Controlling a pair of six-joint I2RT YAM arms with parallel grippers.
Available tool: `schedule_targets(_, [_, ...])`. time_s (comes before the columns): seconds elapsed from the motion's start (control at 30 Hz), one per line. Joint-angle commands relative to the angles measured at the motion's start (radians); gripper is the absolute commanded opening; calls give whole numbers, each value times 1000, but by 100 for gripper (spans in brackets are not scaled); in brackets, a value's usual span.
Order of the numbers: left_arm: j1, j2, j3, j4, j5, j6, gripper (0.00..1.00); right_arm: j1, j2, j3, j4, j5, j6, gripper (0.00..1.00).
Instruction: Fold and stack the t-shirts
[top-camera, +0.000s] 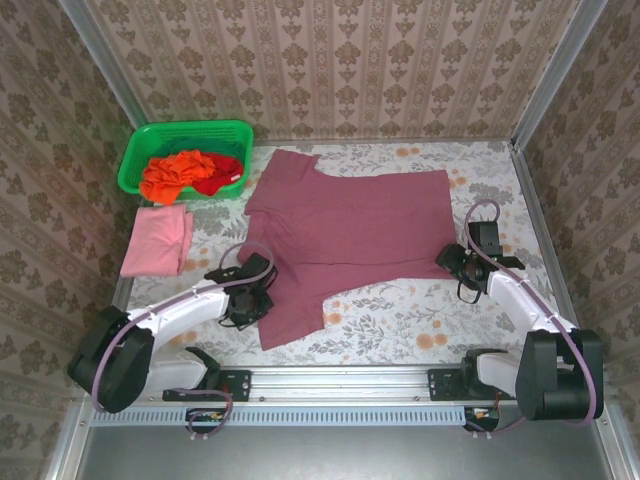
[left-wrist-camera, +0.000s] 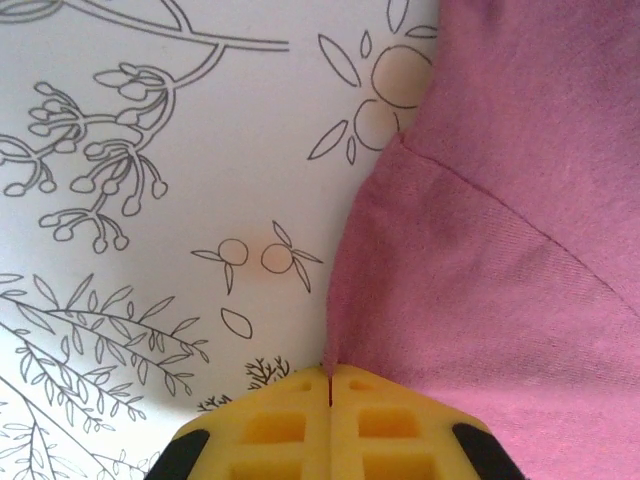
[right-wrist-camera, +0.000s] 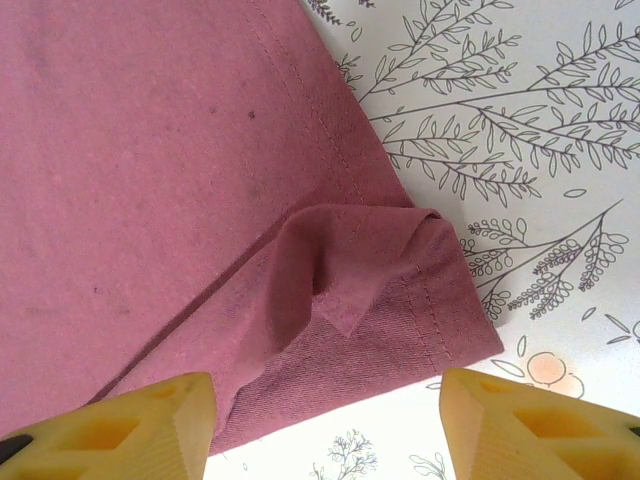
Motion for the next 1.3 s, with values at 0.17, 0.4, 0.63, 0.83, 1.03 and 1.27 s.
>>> schedule_targets(0.17, [-1,1,1,55,29,11,0,-3,-76,18,-59,39,2,62])
schedule_targets(0.4, [21,-58,-8,34,11,18,0,-3,-11,35,-59,24,-10,58])
schedule_targets(0.63, [30,-63,-24,46,19,19,0,10,143,87,41,-79,12,53])
schedule_targets(0.83, [31,-82,-39,50,18,12,0,10,285,147,88,-85,24,43])
schedule_targets(1.03, [41,-112,-41,31,12,14,0,8,278,196,31,-12,12,0])
schedule_targets(1.27, [70,-172,-33,-19,17,35,0,9,65,163,-113,92,-16,0])
